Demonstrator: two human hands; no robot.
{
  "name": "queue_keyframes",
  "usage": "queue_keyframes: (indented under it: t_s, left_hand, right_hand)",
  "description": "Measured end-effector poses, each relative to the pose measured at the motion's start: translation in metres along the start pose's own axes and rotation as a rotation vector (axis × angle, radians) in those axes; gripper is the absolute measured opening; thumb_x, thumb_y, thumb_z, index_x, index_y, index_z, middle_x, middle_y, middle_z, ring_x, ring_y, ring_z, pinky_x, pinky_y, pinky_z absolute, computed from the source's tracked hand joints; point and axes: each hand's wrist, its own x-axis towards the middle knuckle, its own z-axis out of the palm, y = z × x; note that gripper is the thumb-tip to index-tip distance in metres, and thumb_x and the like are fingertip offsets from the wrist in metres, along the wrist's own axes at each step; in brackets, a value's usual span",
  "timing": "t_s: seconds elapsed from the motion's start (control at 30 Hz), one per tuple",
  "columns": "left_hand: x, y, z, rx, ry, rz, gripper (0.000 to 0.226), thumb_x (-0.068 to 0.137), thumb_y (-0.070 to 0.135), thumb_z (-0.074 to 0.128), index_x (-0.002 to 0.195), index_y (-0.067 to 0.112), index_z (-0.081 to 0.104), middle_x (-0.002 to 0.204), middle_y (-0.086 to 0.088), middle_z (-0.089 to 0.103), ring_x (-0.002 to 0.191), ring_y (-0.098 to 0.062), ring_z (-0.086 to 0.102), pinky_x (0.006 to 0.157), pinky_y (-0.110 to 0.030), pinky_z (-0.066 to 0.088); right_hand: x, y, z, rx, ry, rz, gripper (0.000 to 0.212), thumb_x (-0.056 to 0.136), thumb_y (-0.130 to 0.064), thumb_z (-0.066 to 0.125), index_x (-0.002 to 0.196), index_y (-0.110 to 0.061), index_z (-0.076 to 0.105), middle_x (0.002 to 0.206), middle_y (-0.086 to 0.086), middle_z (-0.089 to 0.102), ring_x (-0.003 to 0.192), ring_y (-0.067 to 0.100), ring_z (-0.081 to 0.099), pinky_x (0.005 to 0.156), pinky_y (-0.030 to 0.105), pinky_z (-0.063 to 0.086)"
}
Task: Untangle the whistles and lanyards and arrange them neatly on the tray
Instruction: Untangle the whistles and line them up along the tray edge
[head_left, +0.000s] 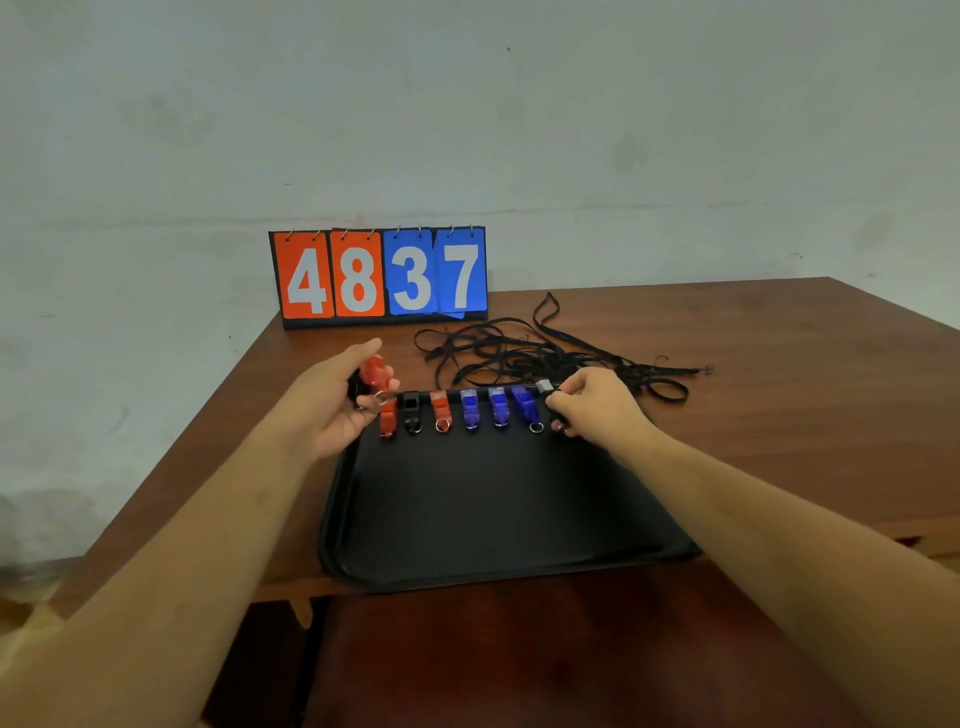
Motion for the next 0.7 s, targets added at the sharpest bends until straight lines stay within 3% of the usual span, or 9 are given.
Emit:
queue_keyframes:
  t_s: [0.43, 0.63, 0.7]
  left_hand:
    - [0.0, -0.003, 0.002, 0.03, -0.065, -0.007, 0.03, 0.089, 0.028, 0.069, 0.109, 0.008, 0.058, 0.087, -0.009, 0.065, 0.07, -0.015, 0.066, 0.044, -0.015, 0.046]
    - [-0.002, -0.005, 0.007, 0.064, -0.096, -0.008, 0.028, 0.09, 0.027, 0.067, 0.107, 0.008, 0.057, 0.082, -0.007, 0.065, 0.066, -0.014, 0.066, 0.046, -0.014, 0.045]
    - [-0.002, -0.006, 0.01, 0.074, -0.105, -0.008, 0.026, 0.091, 0.027, 0.067, 0.106, 0.008, 0.057, 0.082, -0.008, 0.065, 0.066, -0.014, 0.066, 0.046, -0.014, 0.045]
  right_hand:
    - [-0.006, -0.007, 0.006, -0.051, 0.061, -0.03, 0.016, 0.093, -0.013, 0.061, 0.078, -0.016, 0.061, 0.087, 0.011, 0.073, 0.083, 0.02, 0.071, 0.083, 0.038, 0.058]
    - [0.004, -0.003, 0.003, -0.218, 0.159, -0.026, 0.02, 0.093, -0.016, 0.061, 0.073, -0.016, 0.057, 0.08, 0.007, 0.065, 0.072, 0.017, 0.06, 0.059, 0.025, 0.045]
    - [0.01, -0.001, 0.007, -0.258, 0.14, 0.001, 0.013, 0.093, -0.018, 0.062, 0.083, -0.011, 0.064, 0.081, 0.008, 0.067, 0.075, 0.017, 0.064, 0.059, 0.023, 0.046]
